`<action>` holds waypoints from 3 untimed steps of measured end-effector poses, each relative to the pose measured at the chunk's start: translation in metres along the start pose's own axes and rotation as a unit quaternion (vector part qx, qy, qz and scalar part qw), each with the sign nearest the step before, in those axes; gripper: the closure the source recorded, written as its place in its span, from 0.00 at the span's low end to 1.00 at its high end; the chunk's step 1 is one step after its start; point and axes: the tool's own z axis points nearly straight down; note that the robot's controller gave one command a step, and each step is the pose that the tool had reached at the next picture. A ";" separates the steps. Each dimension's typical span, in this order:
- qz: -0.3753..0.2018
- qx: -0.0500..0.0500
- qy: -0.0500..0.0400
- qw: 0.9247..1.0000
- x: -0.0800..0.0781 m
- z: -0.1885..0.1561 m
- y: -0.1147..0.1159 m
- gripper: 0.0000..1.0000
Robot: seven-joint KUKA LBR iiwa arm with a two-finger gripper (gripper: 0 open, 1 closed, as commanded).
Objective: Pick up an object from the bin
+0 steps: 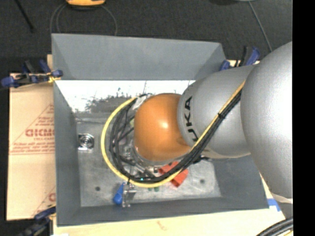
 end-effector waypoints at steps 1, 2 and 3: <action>0.034 -0.003 -0.011 0.999 -0.003 0.065 -0.032 0.00; -0.039 0.000 -0.014 0.999 -0.008 0.069 -0.021 0.00; -0.037 -0.002 -0.012 0.999 -0.007 0.068 -0.020 1.00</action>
Offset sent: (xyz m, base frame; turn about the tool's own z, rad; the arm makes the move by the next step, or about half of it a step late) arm -0.0019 -0.0309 -0.0647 0.0609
